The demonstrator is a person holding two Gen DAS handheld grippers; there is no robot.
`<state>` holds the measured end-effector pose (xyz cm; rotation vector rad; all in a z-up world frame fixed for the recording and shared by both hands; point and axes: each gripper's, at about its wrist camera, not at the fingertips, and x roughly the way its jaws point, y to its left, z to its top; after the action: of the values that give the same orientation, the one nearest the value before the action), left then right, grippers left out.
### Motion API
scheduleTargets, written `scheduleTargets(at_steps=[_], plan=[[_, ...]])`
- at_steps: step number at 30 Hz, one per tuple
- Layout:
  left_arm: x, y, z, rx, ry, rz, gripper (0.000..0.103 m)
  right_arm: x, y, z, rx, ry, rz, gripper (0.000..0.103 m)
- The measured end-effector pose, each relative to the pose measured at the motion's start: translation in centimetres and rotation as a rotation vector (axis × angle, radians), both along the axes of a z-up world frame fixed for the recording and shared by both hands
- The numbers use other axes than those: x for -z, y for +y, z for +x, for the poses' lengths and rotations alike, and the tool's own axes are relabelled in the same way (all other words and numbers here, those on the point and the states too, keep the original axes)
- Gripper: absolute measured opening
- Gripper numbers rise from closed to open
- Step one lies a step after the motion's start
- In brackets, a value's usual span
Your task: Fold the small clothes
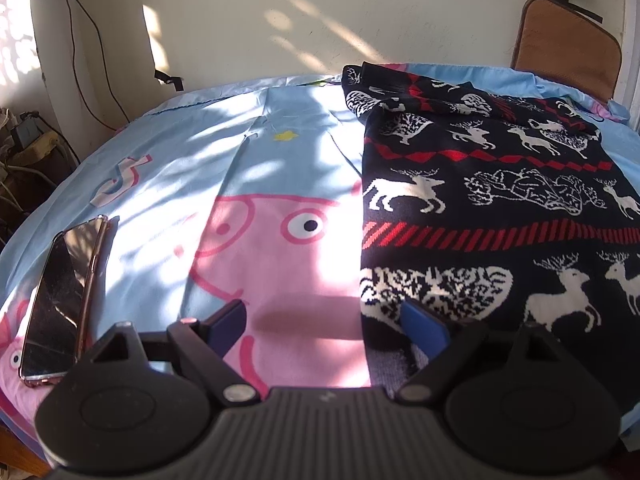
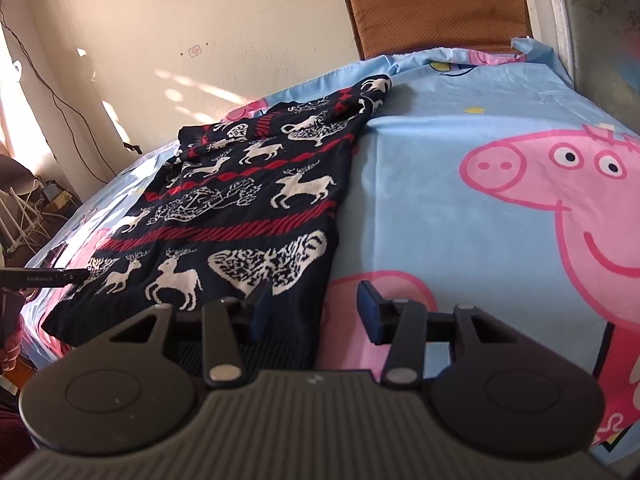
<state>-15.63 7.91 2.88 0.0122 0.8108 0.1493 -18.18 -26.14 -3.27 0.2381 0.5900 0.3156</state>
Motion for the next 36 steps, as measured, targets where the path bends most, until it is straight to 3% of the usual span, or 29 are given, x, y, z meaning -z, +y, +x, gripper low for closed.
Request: scheduleTargets(at_steps=[8, 13, 15, 19, 23, 25, 26, 28, 29, 30, 31, 33, 36], plan=[[0.2, 0.2, 0.3, 0.000, 0.002, -0.014, 0.092, 0.4, 0.3, 0.1, -0.020, 0.009, 0.003, 0.057], [0.1, 0.6, 0.3, 0.004, 0.009, -0.041, 0.091, 0.4, 0.9, 0.2, -0.110, 0.036, 0.054, 0.057], [-0.3, 1.0, -0.3, 0.048, 0.011, -0.119, 0.091, 0.3, 1.2, 0.1, -0.135, 0.041, 0.052, 0.059], [-1.0, 2.5, -2.3, 0.172, 0.030, -0.382, 0.095, 0.2, 0.5, 0.2, -0.138, 0.065, 0.069, 0.057], [-0.5, 3.6, -3.2, 0.193, 0.065, -0.562, 0.096, 0.2, -0.5, 0.0, -0.140, 0.085, 0.090, 0.058], [-0.3, 3.6, -3.4, 0.203, 0.069, -0.613, 0.095, 0.2, -0.4, 0.0, -0.167, 0.095, 0.096, 0.057], [-0.2, 3.3, -3.4, 0.222, 0.076, -0.629, 0.093, 0.2, -0.2, 0.0, -0.189, 0.102, 0.101, 0.055], [-0.2, 2.4, -3.7, 0.263, 0.100, -0.616, 0.065, 0.3, 0.3, -0.3, -0.229, 0.102, 0.082, 0.052], [-0.2, 2.1, -3.8, 0.275, 0.110, -0.596, 0.056, 0.3, 0.6, -0.4, -0.249, 0.102, 0.067, 0.042], [-0.2, 1.8, -3.9, 0.291, 0.129, -0.577, 0.034, 0.4, 0.8, -0.5, -0.272, 0.112, 0.065, 0.021], [0.0, 1.7, -3.8, 0.298, 0.155, -0.584, 0.012, 0.7, 0.9, -0.3, -0.300, 0.135, 0.071, 0.014], [0.1, 2.2, -3.5, 0.292, 0.166, -0.631, 0.012, 0.8, 0.9, -0.4, -0.321, 0.118, 0.070, 0.013], [-1.3, 3.1, -2.7, 0.310, 0.083, -0.728, 0.012, -0.5, 0.4, 0.1, -0.353, 0.054, 0.128, 0.012]])
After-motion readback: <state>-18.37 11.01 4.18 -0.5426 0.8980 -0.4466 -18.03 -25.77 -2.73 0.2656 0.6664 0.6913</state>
